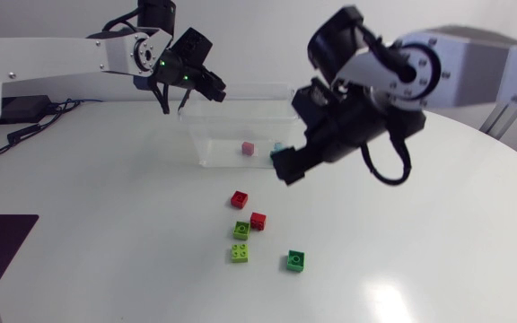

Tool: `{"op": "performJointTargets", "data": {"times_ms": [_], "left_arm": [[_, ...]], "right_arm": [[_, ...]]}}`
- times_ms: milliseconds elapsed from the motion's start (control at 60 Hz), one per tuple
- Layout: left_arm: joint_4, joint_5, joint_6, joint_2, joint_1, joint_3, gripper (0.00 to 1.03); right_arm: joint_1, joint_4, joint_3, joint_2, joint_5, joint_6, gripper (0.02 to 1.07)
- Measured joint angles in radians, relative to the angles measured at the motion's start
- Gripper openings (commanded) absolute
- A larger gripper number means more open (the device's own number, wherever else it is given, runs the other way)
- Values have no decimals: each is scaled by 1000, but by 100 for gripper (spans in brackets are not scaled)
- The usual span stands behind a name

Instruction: Place the duplo bricks in the container

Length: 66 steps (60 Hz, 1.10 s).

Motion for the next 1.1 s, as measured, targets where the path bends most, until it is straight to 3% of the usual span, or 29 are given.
{"op": "performJointTargets", "data": {"times_ms": [83, 183, 367, 550, 917, 1017, 1100], "left_arm": [[2, -7, 0, 15, 0, 3, 88], [-37, 11, 2, 14, 1, 7, 94], [-214, 114, 84, -42, 10, 0, 94], [-383, 184, 231, -238, 15, -92, 94], [-564, 189, 458, -526, -68, -483, 93], [-573, 183, 484, -547, -99, -557, 93], [-575, 171, 499, -547, -123, -604, 91]], "right_arm": [[32, 14, -122, -29, -31, -32, 102], [62, 17, -217, -37, -69, -79, 102], [90, 21, -280, -29, -100, -159, 102], [90, 82, -303, 37, -119, -233, 99], [84, 117, -336, 163, -121, -327, 94], [84, 119, -336, 188, -120, -339, 83], [84, 124, -336, 204, -119, -350, 66]]}}
